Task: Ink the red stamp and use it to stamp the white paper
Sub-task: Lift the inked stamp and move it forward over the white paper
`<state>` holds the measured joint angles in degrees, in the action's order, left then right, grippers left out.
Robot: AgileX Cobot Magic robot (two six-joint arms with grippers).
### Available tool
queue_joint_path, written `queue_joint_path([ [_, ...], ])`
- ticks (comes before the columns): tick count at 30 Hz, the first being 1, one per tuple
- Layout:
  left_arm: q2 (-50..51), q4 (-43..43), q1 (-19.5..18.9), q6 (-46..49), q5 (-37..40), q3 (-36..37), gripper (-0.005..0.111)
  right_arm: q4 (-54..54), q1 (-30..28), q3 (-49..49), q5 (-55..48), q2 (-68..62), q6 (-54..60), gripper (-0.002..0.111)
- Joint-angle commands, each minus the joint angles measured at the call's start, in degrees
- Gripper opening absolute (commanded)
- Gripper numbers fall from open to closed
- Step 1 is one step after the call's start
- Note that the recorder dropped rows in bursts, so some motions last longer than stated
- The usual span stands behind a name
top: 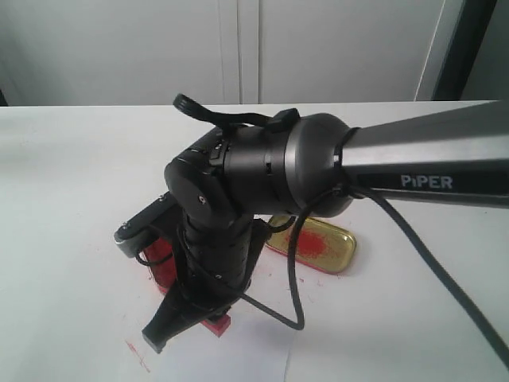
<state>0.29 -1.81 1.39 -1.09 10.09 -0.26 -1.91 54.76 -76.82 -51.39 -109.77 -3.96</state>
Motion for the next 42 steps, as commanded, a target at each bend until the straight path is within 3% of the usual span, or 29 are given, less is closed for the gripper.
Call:
queue_joint_path([
  [1, -0.29, -0.29, -0.02, -0.21, -0.23, 0.26, 0.0, -2.09, 0.79, 2.28, 1.04, 1.59, -0.8, 0.0],
  [42, -0.29, -0.29, -0.02, -0.21, -0.23, 0.26, 0.0, -1.33, 2.33, 7.75, 3.9, -5.59, -1.32, 0.0],
])
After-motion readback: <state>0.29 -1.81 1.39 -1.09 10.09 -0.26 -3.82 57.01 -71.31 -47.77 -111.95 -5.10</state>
